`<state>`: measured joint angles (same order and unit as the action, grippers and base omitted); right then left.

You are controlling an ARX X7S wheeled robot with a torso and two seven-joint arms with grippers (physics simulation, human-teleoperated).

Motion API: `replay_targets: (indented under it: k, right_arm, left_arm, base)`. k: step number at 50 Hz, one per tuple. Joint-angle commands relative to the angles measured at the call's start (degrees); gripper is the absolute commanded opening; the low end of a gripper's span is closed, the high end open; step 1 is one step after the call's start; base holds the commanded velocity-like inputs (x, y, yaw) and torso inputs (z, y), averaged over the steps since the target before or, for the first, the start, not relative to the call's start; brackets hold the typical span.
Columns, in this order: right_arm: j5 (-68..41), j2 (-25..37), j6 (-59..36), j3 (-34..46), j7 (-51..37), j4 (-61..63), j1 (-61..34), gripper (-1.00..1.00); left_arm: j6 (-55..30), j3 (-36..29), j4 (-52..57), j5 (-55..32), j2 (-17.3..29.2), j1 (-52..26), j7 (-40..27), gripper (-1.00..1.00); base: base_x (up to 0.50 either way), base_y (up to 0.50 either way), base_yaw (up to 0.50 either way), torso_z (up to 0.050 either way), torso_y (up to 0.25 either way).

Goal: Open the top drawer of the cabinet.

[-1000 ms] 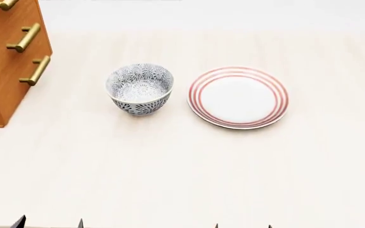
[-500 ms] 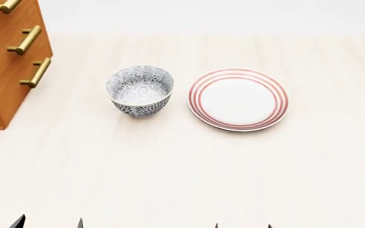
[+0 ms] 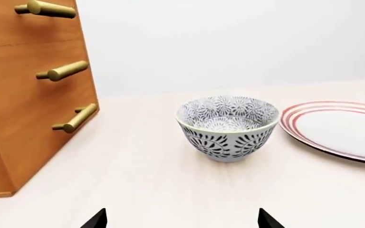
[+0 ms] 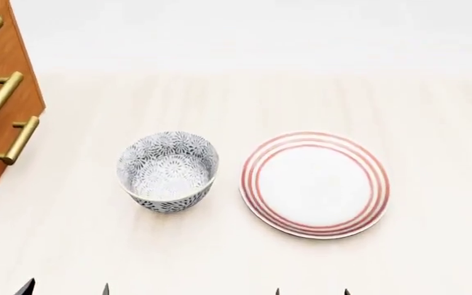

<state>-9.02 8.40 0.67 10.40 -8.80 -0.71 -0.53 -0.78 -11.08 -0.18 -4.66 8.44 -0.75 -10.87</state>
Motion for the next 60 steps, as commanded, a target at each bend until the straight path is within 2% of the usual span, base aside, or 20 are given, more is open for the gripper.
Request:
replay_targets:
  k: [1,39,47,60]
  right_arm:
    - [0.7,-0.6,0.5,-0.7,0.7,0.1,0.0,1.00]
    - [-0.7,0.7,1.1,0.9,-0.4,0.6,0.0,1.00]
    - [-1.0,1.1,1.6,1.6,0.0,0.8,0.1,1.00]
    - [-1.8,1.4,2.0,1.9,-0.2,0.3,-0.1,1.00]
  left_arm:
    - [0.5,0.8,-0.4,0.1,-0.6,-0.1,1.0,1.00]
    - [0.5,-1.0,-0.4,-1.1,0.6,-0.3,-0.3,1.00]
    - [0.3,-1.2,-0.2,-1.4,0.9,-0.3,-0.6,1.00]
    - [0.4,-1.6,-0.5,-1.8,1.2,-0.5,-1.0,1.00]
  base:
    - [0.50,0.00,0.00,0.000,0.000]
    - [0.50,0.00,0.00,0.000,0.000]
    - [0.00,0.00,0.00,0.000,0.000]
    - [0.00,0.50,0.00,0.000,0.000]
